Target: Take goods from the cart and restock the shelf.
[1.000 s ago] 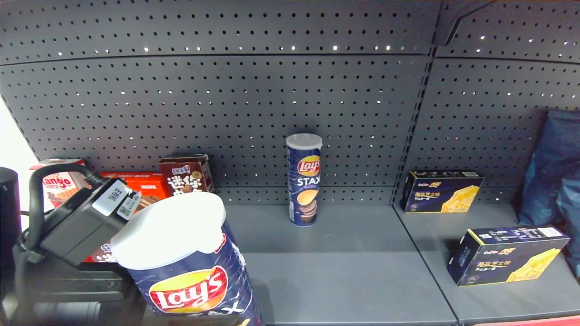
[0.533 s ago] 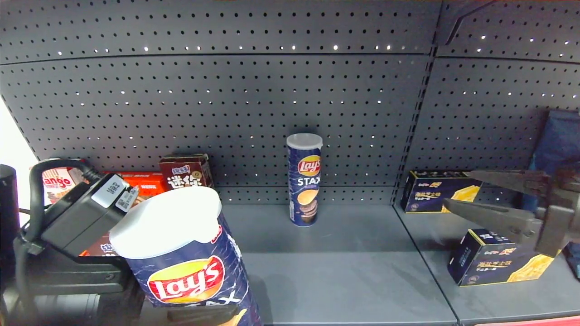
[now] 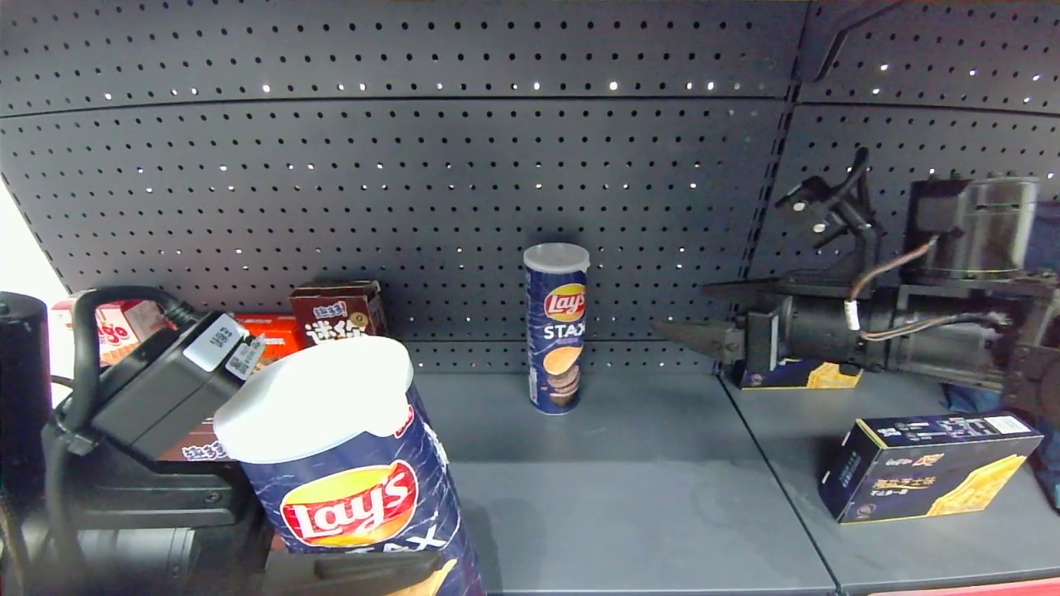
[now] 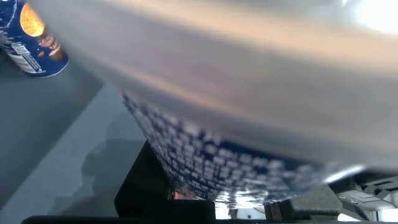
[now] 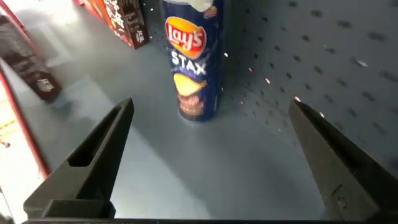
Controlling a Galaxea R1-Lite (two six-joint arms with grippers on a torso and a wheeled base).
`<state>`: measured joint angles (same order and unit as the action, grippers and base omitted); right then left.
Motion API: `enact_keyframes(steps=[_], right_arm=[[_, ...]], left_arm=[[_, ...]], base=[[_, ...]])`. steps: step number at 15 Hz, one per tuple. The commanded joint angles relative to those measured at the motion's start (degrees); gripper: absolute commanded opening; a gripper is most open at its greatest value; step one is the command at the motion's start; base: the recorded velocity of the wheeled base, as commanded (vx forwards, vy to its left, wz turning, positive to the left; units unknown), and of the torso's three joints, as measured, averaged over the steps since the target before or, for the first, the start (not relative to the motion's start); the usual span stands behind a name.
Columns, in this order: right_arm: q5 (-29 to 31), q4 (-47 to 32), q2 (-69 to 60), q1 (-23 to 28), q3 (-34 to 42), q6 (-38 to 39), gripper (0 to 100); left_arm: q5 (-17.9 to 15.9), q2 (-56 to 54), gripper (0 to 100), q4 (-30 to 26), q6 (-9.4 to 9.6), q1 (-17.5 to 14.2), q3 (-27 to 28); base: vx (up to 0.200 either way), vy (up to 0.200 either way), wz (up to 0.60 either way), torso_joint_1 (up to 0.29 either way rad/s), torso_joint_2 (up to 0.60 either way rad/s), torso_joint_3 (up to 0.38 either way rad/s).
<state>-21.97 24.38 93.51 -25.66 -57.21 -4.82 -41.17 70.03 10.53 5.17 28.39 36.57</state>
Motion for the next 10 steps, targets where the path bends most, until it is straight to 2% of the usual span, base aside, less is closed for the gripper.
enact_keyframes(steps=[1,10], right_arm=[[-0.3,3.8,10.2,-0.9,-3.2,-0.4,100],[-3.5,7.4,20.5,-2.6,-8.4,-0.6,100]], left_arm=[[-0.1,1.4,0,0.0,0.02,0.1,0.6],[-0.1,2.1,0,0.3,0.02,0.0,1.0]], base=[[0.0,0.0,0.0,0.0,0.0,0.0],[0.0,0.0,0.0,0.0,0.0,0.0]])
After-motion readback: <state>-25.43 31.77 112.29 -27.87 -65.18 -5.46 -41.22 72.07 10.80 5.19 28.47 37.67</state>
